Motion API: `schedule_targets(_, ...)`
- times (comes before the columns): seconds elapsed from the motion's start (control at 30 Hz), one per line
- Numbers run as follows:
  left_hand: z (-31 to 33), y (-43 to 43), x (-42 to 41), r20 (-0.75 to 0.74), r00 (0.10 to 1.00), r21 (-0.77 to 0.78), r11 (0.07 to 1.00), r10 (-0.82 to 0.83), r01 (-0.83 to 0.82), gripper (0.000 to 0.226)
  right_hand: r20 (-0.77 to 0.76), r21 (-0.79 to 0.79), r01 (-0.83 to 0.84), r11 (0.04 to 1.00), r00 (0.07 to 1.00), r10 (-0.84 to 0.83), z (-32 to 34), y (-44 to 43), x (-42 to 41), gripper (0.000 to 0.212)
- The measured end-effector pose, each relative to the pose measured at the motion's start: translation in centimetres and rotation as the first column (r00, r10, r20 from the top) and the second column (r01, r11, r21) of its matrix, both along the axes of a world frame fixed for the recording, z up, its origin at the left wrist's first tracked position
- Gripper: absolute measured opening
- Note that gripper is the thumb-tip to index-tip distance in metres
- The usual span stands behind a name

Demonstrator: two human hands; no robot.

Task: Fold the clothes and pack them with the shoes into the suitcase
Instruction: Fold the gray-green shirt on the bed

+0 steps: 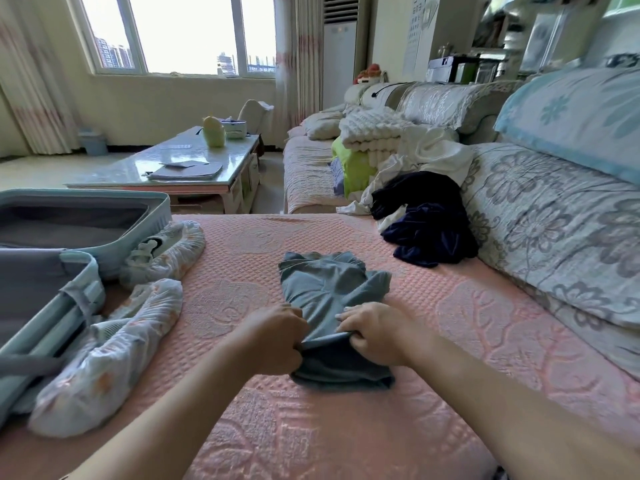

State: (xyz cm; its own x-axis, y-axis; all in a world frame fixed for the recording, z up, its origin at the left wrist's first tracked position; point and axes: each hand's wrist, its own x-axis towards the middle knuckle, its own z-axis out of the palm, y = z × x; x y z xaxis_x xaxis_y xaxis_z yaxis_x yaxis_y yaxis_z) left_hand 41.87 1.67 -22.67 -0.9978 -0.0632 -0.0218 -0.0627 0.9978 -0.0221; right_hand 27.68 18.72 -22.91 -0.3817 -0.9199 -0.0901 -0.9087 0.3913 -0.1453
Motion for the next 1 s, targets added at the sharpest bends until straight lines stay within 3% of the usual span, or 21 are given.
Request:
schedule_targets(0.07,0.3,-0.1,1.0,0.122,0.990,-0.063,0.996,0.077,-0.070,0.012,0.038,-0.028,0.011,1.000,0.999,-0.010,0.1,0.1,0.4,0.040)
schedule_targets(0.13,-0.1,0.3,1.7,0.317,0.941,-0.127,0.988,0.120,-0.083,0.021,0.089,0.076,-0.036,0.996,0.996,0.029,-0.2,0.2,1.1,0.037)
schedule_targets(0.2,-0.4,0.6,1.9,0.477,0.863,-0.044,0.986,0.164,-0.163,0.026,0.170,0.112,-0.032,0.993,0.985,0.013,-0.3,0.0,1.5,0.031)
schedule_targets(0.23,-0.3,0.7,1.7,0.489,0.851,0.024,0.973,0.191,-0.231,0.027,0.179,0.065,0.009,0.998,0.984,-0.021,-0.2,-0.4,1.3,0.030)
schedule_targets(0.3,-0.1,0.2,0.7,0.342,0.906,0.136,0.941,0.249,-0.309,0.031,0.110,-0.063,0.068,0.996,0.992,-0.061,-0.1,-1.3,0.6,0.027)
schedule_targets(0.37,-0.2,-0.4,-0.8,0.055,0.965,0.125,0.957,0.257,-0.262,0.031,0.017,-0.149,0.074,0.986,0.997,-0.072,-0.3,-2.5,-0.3,0.022)
schedule_targets(0.43,-1.4,-0.8,-2.4,-0.180,0.968,0.120,0.980,0.177,-0.157,0.026,0.005,-0.155,0.092,0.984,0.996,-0.092,-1.1,-3.5,-1.3,0.029)
schedule_targets(0.47,-2.3,-1.2,-3.1,-0.192,0.971,0.116,0.986,0.143,-0.122,0.029,0.020,-0.106,0.113,0.988,0.994,-0.112,-1.5,-3.9,-1.8,0.039)
schedule_targets(0.53,-4.4,-2.2,-3.9,-0.005,0.991,0.086,0.987,0.134,-0.133,0.059,0.033,0.085,0.168,0.982,0.985,-0.172,-2.3,-4.6,-2.7,0.060)
schedule_targets(0.57,-5.3,-2.8,-4.1,0.111,0.982,0.110,0.980,0.155,-0.167,0.073,0.016,0.174,0.194,0.965,0.980,-0.200,-2.6,-5.0,-3.0,0.064)
schedule_targets(0.63,-5.9,-4.3,-4.3,0.217,0.961,0.207,0.954,0.172,-0.217,0.087,-0.048,0.199,0.233,0.952,0.972,-0.228,-2.8,-6.0,-3.9,0.058)
schedule_targets(0.7,-5.1,-5.6,-4.6,0.200,0.968,0.240,0.950,0.153,-0.200,0.087,-0.073,0.087,0.252,0.964,0.967,-0.246,-2.1,-7.4,-4.4,0.043)
schedule_targets(0.87,-4.5,-7.6,-5.2,0.009,0.985,0.391,0.906,0.173,-0.163,0.039,-0.065,-0.170,0.243,0.955,0.964,-0.256,-1.2,-13.3,-6.1,0.029)
schedule_targets(0.93,-5.2,-7.9,-5.4,-0.083,0.983,0.376,0.918,0.167,-0.124,0.043,-0.031,-0.201,0.222,0.954,0.972,-0.233,-1.0,-16.5,-6.8,0.031)
schedule_targets(1.0,-5.8,-8.1,-5.7,-0.116,0.985,0.365,0.927,0.131,-0.081,0.061,-0.045,-0.175,0.204,0.963,0.976,-0.215,-0.9,-19.6,-7.4,0.036)
